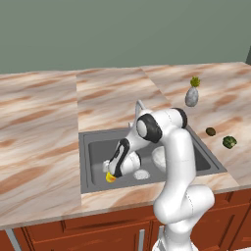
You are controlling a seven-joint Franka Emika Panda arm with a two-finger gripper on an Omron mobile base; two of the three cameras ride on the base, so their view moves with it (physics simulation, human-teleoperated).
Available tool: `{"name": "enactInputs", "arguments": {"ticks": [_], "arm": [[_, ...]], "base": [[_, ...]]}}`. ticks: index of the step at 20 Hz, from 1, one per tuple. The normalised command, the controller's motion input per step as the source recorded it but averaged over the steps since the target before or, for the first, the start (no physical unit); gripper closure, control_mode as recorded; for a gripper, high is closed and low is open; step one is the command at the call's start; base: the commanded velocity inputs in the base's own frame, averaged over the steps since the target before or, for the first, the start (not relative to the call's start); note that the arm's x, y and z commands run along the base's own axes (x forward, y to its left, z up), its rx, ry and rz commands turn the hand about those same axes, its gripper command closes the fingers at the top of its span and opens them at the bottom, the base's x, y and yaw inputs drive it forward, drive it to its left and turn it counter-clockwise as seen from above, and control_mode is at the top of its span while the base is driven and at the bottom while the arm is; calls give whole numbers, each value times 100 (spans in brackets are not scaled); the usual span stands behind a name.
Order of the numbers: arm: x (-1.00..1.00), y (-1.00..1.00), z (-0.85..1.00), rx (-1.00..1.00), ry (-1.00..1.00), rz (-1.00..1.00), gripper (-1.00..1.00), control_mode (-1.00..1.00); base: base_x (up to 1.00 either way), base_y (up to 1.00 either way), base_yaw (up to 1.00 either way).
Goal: Remove the kiwi and broccoli from the sink. Then move the bowl and cup from the counter to the sink for washing.
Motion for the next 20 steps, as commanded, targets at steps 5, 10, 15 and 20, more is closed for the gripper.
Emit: {"name": "enactInputs", "arguments": {"ticks": [5,10,15,20], "arm": [[10,5,-15,0,0,0,100,-100],[2,1,-15,0,0,0,100,-100],[0,0,-21,0,0,0,-100,-100],[-1,0,-16,0,0,0,-100,-100]], "base": [[0,0,0],[0,0,0],[0,0,0],[0,0,0]]}}
